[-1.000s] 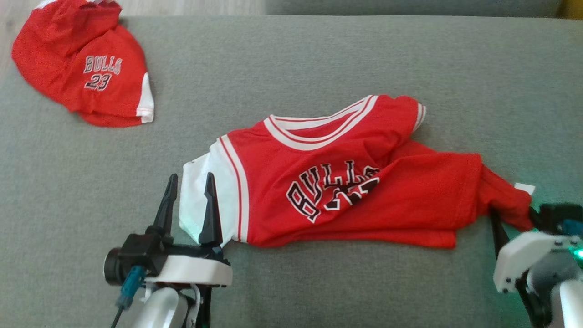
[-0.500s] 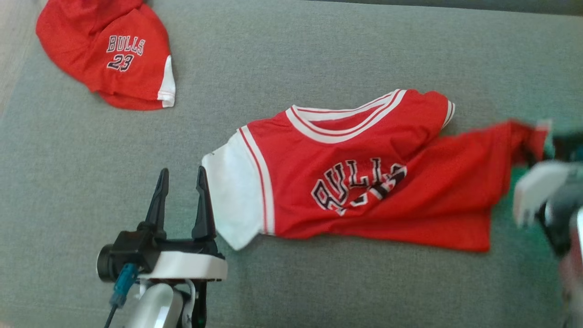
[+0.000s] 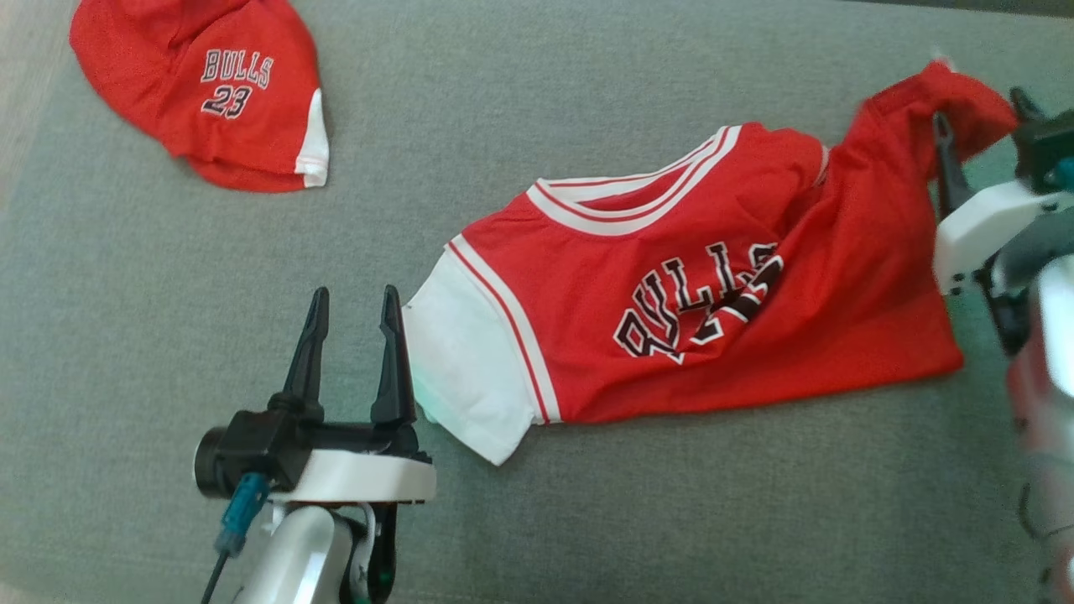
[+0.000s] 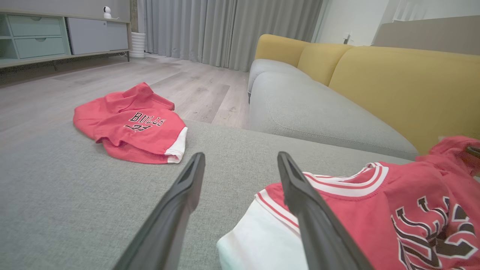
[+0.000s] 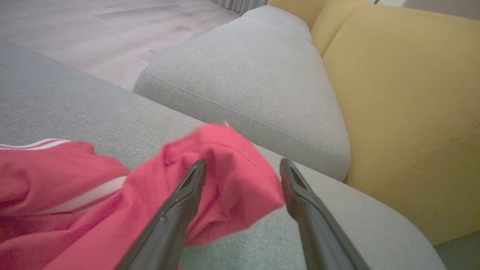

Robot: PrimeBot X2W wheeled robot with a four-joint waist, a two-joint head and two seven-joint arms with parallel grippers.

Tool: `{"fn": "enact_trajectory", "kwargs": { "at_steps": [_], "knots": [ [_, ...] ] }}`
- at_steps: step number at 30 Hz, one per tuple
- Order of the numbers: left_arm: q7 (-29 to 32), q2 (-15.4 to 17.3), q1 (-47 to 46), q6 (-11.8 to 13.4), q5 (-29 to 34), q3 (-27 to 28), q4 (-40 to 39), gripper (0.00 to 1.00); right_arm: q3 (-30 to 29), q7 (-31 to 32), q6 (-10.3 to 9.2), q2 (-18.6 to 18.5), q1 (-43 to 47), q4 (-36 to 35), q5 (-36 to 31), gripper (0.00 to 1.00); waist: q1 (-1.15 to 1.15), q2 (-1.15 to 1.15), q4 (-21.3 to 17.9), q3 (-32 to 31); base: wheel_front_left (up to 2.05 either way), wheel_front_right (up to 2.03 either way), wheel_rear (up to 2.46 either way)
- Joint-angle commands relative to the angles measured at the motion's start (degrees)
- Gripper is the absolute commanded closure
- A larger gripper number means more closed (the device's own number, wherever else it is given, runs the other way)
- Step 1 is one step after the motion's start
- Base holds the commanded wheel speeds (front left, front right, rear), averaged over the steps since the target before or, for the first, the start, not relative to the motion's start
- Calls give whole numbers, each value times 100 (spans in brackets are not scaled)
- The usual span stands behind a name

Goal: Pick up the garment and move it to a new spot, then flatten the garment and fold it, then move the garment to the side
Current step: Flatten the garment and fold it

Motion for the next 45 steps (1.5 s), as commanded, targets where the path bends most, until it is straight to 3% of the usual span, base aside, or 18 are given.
{"fn": "enact_trajectory", "kwargs": {
  "at_steps": [1,9,18,32,45],
  "knots": [
    [-54,17,-184,-6,51,215,-146,0,20,-91,39,50,-104,-115,2,0,-1,0,-34,-42,0,0,0],
    [-54,61,-75,-185,67,315,-53,0,-486,-780,39,741,372,31,194,0,-1,0,-310,-467,0,0,0],
    [-54,151,181,-323,-14,455,313,0,-632,-1222,39,1249,1499,-835,326,0,-1,0,-575,-973,0,0,0],
    [-54,127,791,-257,-150,587,872,0,-104,-1264,39,1321,3258,-1964,1638,0,-1,0,-579,-1444,0,0,0],
    [-54,150,703,-223,-168,613,983,0,72,-1157,39,1322,3345,-1971,1656,0,-1,0,-570,-1371,0,0,0]
  ]
}}
